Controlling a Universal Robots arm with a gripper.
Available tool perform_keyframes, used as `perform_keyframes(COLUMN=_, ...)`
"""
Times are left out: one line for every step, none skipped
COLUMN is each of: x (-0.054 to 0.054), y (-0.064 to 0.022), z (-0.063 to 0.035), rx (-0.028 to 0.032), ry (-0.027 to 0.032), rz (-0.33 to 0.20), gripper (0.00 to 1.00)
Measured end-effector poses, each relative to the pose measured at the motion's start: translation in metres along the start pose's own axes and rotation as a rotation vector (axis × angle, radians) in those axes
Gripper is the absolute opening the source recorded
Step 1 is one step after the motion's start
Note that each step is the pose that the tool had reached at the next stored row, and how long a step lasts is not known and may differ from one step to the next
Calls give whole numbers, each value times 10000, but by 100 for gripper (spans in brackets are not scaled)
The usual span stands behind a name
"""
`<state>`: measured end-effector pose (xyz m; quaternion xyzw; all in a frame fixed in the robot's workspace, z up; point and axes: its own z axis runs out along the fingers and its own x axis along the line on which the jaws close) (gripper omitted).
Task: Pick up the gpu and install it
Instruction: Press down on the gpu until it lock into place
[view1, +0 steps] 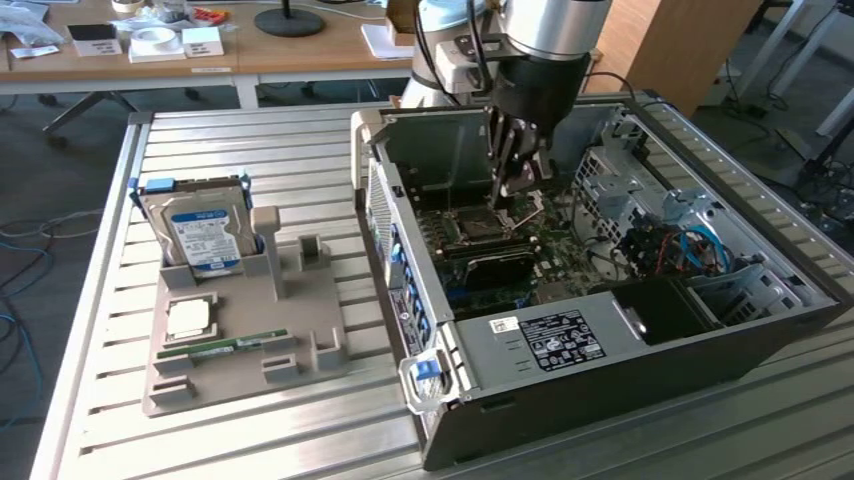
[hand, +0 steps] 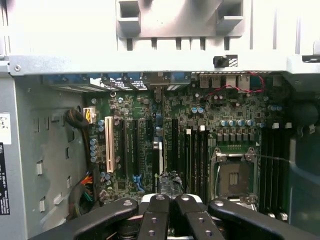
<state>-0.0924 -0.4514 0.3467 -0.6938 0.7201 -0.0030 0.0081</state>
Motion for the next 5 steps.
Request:
perform_keyframes(x=0, y=0, z=0, rx=0, ry=0, rz=-1, gripper=11)
perform_keyframes(x=0, y=0, z=-1, rx=-1, ry=2, rz=0, gripper=11)
perform_keyframes(x=0, y=0, z=-1, rx=-1, ry=2, rz=0, gripper=11)
perform_keyframes(x=0, y=0, z=-1, rx=-1, ry=2, rz=0, gripper=11)
perform_keyframes(x=0, y=0, z=-1, rx=-1, ry=2, rz=0, gripper=11)
